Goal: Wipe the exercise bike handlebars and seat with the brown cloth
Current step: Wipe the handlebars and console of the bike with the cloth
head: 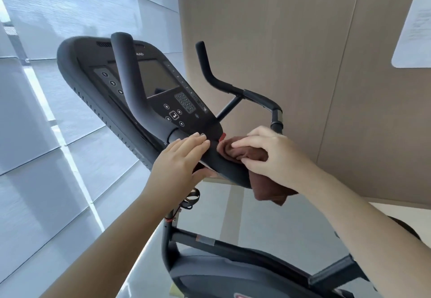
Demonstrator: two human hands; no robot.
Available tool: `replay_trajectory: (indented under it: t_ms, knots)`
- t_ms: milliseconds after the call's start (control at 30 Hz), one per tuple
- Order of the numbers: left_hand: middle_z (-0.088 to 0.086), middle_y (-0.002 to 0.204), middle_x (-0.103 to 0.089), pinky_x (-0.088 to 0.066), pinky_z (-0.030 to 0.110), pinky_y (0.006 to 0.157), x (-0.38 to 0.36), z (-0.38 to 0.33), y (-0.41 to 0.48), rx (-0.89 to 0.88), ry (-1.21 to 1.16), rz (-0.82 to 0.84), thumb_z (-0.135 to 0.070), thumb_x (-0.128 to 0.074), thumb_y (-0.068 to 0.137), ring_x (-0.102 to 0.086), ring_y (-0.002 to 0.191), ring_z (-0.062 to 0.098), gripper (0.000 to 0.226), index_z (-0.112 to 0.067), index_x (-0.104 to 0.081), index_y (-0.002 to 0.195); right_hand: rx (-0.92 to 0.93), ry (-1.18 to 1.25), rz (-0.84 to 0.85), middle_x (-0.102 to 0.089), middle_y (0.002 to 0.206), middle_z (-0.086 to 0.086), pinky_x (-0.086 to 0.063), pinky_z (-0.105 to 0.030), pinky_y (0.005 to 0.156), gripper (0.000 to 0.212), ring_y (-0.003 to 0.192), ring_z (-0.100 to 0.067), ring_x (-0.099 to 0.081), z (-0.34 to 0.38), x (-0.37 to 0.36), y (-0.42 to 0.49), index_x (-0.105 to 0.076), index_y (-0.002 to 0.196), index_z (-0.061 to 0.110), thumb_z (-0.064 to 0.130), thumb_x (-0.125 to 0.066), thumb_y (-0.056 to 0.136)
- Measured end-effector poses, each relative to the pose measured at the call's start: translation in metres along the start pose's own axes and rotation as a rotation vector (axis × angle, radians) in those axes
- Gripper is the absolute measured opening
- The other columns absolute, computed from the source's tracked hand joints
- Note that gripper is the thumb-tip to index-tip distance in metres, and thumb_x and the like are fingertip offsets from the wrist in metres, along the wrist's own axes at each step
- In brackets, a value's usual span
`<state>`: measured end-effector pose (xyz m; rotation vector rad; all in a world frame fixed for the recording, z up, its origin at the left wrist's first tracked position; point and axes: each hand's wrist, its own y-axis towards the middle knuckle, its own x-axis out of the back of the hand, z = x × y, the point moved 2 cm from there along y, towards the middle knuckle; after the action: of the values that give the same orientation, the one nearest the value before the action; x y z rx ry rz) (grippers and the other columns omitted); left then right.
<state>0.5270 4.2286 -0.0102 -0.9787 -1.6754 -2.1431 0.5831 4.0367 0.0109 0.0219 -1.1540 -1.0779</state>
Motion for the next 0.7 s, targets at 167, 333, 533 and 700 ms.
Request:
replay_trajectory:
  t_ms: [167,333,533,700]
  knots:
    - [0.021,0.109,-0.065,-0.044,0.052,0.087,0.003,-0.013,-0.001,0.025,0.133,0.017,-0.038,-0.075,0.066,-0.058,0.105,0.039,0.06,0.009,-0.063,0.103,-0.108,-0.064,-0.045,-0.058,0.103,0.011,-0.035,-0.009,0.076,0.032,0.094,-0.011,-0.056,-0.044,0.025,-0.039,-0.066,0.103,0.036,0.014,-0.066,0.079]
    - [0.024,0.115,-0.061,-0.038,0.06,0.092,0.002,-0.051,-0.003,-0.007,0.212,0.089,-0.047,-0.067,0.07,-0.05,0.115,0.043,0.062,0.004,-0.064,0.105,-0.137,-0.103,-0.219,-0.057,0.108,0.009,-0.039,-0.017,0.081,0.033,0.092,-0.009,-0.055,-0.048,0.019,-0.065,-0.065,0.109,0.032,0.017,-0.068,0.079]
    - [0.02,0.114,-0.062,-0.039,0.053,0.095,-0.026,-0.121,-0.007,-0.091,-0.05,-0.063,-0.015,-0.066,0.08,-0.052,0.116,0.036,0.025,-0.001,-0.067,0.101,-0.274,-0.084,-0.353,-0.056,0.105,0.012,-0.034,-0.002,0.084,0.036,0.094,0.0,-0.051,-0.06,0.019,-0.138,-0.064,0.111,0.026,0.015,-0.07,0.077]
    - [0.02,0.111,-0.064,-0.045,0.052,0.091,-0.067,-0.185,-0.01,-0.188,-0.264,-0.021,-0.011,-0.069,0.076,-0.054,0.113,0.036,0.023,-0.002,-0.067,0.098,-0.462,-0.191,-0.438,-0.056,0.108,0.008,-0.03,0.001,0.085,0.036,0.096,0.003,-0.048,-0.078,0.033,-0.206,-0.065,0.112,0.022,0.015,-0.071,0.076]
